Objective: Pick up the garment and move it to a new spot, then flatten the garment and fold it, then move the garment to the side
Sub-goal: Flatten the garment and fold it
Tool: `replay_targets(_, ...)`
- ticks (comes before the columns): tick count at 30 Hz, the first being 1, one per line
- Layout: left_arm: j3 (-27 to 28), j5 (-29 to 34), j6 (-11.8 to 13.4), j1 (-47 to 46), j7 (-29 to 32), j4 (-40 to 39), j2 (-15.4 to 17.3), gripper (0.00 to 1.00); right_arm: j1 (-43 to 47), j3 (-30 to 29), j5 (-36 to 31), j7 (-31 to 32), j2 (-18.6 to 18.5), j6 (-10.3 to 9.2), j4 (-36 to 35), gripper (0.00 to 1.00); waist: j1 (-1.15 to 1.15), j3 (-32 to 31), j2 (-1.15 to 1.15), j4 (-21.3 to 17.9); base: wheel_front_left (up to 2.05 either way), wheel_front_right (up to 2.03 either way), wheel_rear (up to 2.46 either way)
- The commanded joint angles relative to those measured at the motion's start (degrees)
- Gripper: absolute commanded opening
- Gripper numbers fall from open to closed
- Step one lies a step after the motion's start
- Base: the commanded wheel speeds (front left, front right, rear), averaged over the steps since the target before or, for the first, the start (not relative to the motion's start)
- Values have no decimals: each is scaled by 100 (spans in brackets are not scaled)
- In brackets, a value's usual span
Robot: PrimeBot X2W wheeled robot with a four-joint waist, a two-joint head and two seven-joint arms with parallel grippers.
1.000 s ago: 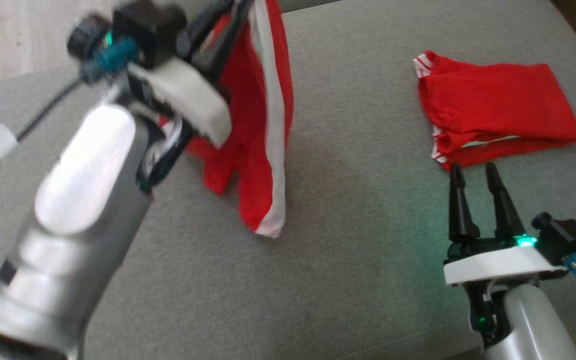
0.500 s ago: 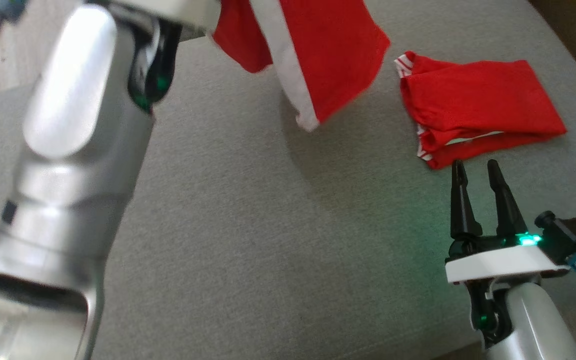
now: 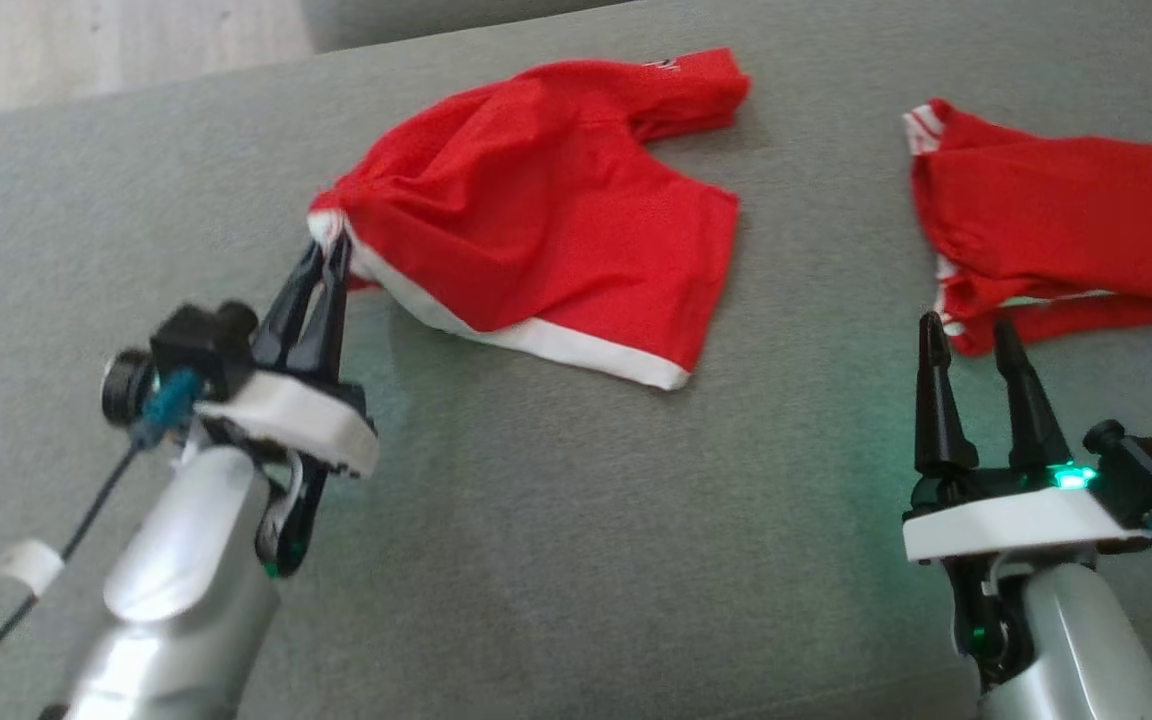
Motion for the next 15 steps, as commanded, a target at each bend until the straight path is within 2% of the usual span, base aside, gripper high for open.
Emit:
replay_targets(1, 176, 50, 62, -199, -98, -153, 171, 0, -205, 106, -78, -62, -26, -4, -173, 100, 0, 55, 0, 134, 0, 0, 0)
replay_targets(2, 163, 65, 81, -119, -139, -125, 176, 0, -209, 95, -113, -62, -26, -4, -163, 100, 0, 64, 0, 188, 0, 0, 0)
replay_targets(3, 146, 94, 101, -58, -177, -94, 187, 5, -216, 94, -149, -62, -26, -4, -153, 100, 0, 69, 0, 231, 0, 0, 0)
replay_targets(4, 137, 120, 125, -13, -217, -63, 193, 35, -222, 96, -186, -62, -26, -4, -141, 100, 0, 69, 0, 270, 0, 0, 0)
replay_targets(5, 142, 125, 145, 24, -251, -29, 189, 44, -228, 98, -219, -62, -26, -4, -129, 100, 0, 66, 0, 304, 0, 0, 0)
replay_targets(8, 191, 145, 212, 59, -342, 57, 182, 47, -250, 93, -293, -62, -26, -4, -102, 100, 0, 59, 0, 378, 0, 0, 0)
replay_targets(9, 210, 145, 219, 62, -364, 80, 178, 57, -260, 97, -313, -62, -26, -4, -95, 100, 0, 58, 0, 393, 0, 0, 0)
replay_targets(10, 201, 187, 227, 59, -384, 98, 195, 82, -271, 106, -332, -62, -26, -4, -88, 100, 0, 55, 0, 401, 0, 0, 0)
replay_targets(11, 188, 244, 242, 54, -402, 109, 214, 100, -280, 112, -344, -62, -26, -4, -82, 100, 0, 49, 0, 406, 0, 0, 0)
replay_targets(15, 248, 356, 326, 78, -448, 87, 228, 100, -286, 124, -370, -62, -26, -4, -58, 100, 0, -7, 0, 409, 0, 0, 0)
